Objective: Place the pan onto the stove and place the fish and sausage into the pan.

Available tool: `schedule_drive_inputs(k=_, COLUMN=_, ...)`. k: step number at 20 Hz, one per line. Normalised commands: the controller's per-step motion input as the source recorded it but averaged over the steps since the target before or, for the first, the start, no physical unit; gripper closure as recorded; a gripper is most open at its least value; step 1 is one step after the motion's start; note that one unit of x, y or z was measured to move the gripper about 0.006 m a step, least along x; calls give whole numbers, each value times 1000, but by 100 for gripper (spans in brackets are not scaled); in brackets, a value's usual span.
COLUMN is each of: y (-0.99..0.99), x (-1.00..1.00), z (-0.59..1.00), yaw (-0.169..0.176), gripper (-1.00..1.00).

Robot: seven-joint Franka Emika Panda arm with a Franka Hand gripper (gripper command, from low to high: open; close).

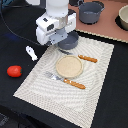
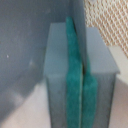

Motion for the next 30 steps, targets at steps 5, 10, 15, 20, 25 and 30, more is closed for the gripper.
schedule_drive_inputs(k=5, y=0, x=24, z=1000, yaw=-99, gripper=100)
schedule_drive_inputs(k=10, y=7, x=-26, z=1000, yaw=-60, gripper=100)
schedule_drive_inputs(k=15, y=102, x=-318, z=639, yaw=-29, gripper=100)
schedule_drive_inputs(k=20, y=317, x=-532, z=518, yaw=0, gripper=100)
schedule_drive_inputs(k=25, y=475, x=-718, z=393, yaw=0, gripper=100)
schedule_drive_inputs(k=30, y=682, x=-650, z=277, yaw=0, gripper=100)
